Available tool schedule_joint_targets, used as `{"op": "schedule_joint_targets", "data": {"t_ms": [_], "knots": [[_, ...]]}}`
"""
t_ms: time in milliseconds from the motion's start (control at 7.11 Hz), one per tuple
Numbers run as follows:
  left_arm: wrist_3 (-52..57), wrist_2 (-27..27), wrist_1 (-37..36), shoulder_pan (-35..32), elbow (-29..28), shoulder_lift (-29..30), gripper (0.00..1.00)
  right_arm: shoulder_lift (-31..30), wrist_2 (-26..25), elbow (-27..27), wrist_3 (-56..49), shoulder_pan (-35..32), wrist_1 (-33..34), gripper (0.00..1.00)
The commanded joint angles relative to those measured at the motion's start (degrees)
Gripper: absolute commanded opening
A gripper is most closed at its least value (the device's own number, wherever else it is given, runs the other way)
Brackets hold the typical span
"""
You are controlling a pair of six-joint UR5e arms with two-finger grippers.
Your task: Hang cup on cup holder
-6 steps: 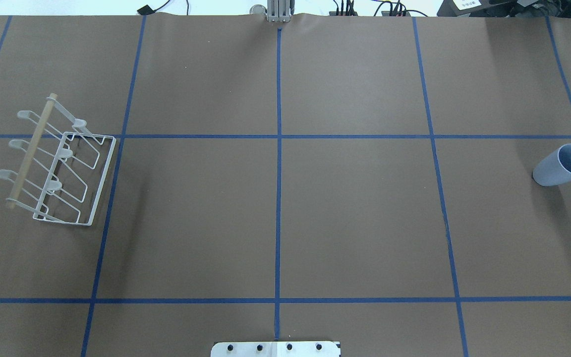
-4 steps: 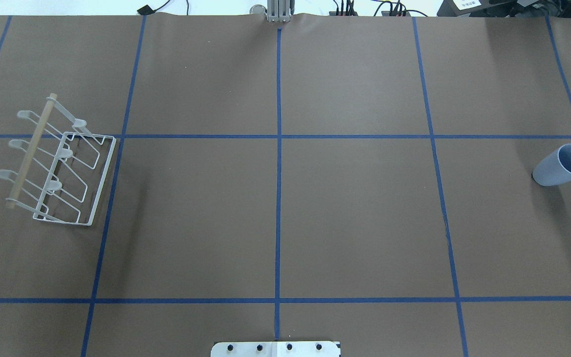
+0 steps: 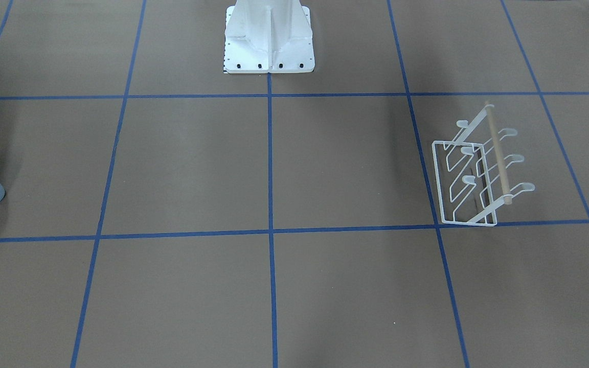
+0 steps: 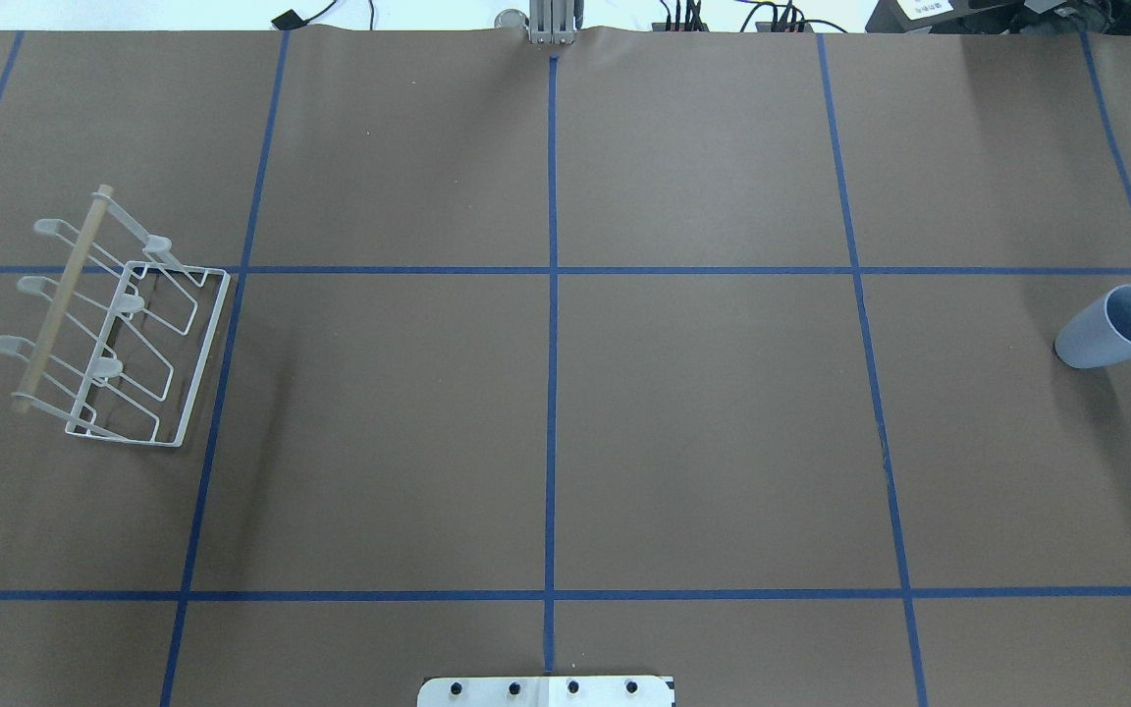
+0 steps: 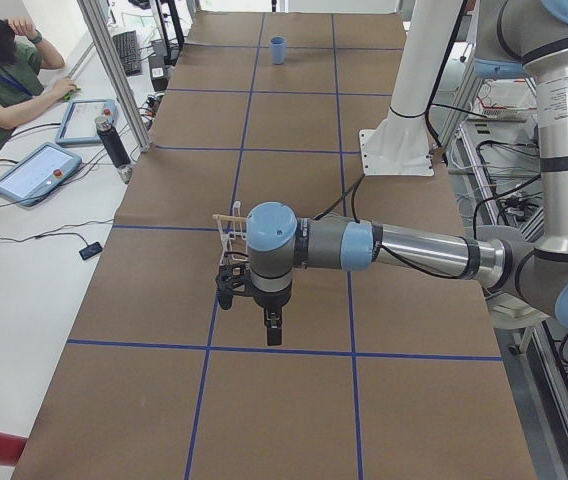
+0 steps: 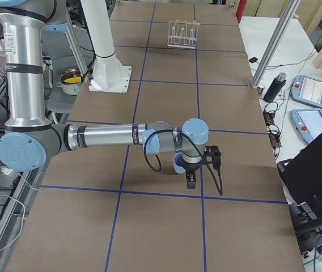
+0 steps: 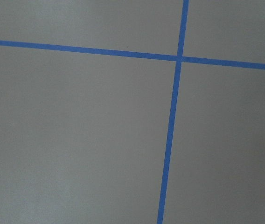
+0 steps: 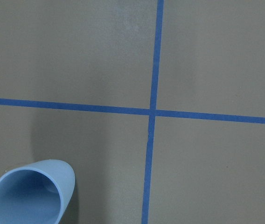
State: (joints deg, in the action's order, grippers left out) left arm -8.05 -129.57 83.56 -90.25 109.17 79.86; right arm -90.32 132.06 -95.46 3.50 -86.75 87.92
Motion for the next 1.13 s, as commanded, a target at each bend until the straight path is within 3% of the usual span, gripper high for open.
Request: {"op": "schedule_joint_targets", "data": {"t_ms": [0, 422, 985], "knots": [[-0.12, 0.02, -0.06, 0.08, 0.43, 0.12, 0.98, -0.03, -0.22, -1.73, 0.19, 0.0, -0.12, 1.0], [-0.38, -3.56, 0.81, 0.34, 3.16, 0.21, 0.98, 0.58, 1.09, -4.12, 0.54, 2.27, 0.06, 1.0], [-0.56, -6.48, 0.73, 0.52, 3.16, 1.61, 0.98, -0.48, 0.48, 0.51, 0.62, 9.13, -6.53, 1.0]]}}
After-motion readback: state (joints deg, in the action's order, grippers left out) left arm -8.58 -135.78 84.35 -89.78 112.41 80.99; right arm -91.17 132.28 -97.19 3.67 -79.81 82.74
